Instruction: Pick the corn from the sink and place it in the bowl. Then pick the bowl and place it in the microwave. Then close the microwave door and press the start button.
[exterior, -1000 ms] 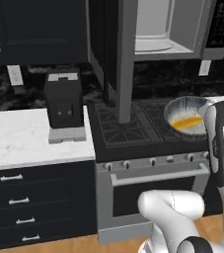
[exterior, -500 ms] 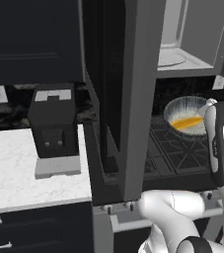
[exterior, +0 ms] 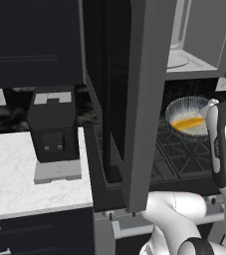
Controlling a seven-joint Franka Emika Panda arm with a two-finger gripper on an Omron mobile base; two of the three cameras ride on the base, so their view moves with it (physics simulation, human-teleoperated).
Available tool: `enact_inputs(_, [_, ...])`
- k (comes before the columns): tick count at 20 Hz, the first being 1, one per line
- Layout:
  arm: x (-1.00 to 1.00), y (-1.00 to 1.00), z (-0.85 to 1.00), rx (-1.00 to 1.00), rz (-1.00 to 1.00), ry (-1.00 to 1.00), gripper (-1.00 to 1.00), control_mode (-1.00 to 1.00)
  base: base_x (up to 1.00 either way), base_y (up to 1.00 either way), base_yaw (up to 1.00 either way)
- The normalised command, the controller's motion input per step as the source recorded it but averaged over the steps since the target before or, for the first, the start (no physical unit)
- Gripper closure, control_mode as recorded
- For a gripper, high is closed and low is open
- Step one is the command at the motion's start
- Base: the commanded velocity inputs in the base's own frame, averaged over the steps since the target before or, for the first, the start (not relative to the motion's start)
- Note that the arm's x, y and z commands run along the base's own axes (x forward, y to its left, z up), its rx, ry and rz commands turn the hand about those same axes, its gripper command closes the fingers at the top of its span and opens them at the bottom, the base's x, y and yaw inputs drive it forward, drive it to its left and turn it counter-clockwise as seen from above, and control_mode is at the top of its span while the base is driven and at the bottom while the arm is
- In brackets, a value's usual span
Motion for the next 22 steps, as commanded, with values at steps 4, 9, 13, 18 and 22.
enact_inputs(4, [0.0, 0.0, 0.0, 0.0, 0.0, 0.0, 1.0, 1.0, 0.37, -0.25, 0.0])
enact_inputs(9, [-0.23, 0.0, 0.13, 0.05, 0.0, -0.1, 1.0, -1.0, 0.08, -0.07, 0.0])
enact_inputs(13, [-0.36, 0.0, 0.96, 0.03, -0.02, -0.15, 1.0, -1.0, 0.0, 0.0, 0.0])
enact_inputs(18, [0.02, 0.0, 1.0, 0.01, -0.05, 0.0, 1.0, -1.0, 0.0, 0.0, 0.0])
enact_inputs(22, [0.25, 0.0, 0.79, 0.04, -0.01, 0.0, 1.0, -1.0, 0.0, 0.0, 0.0])
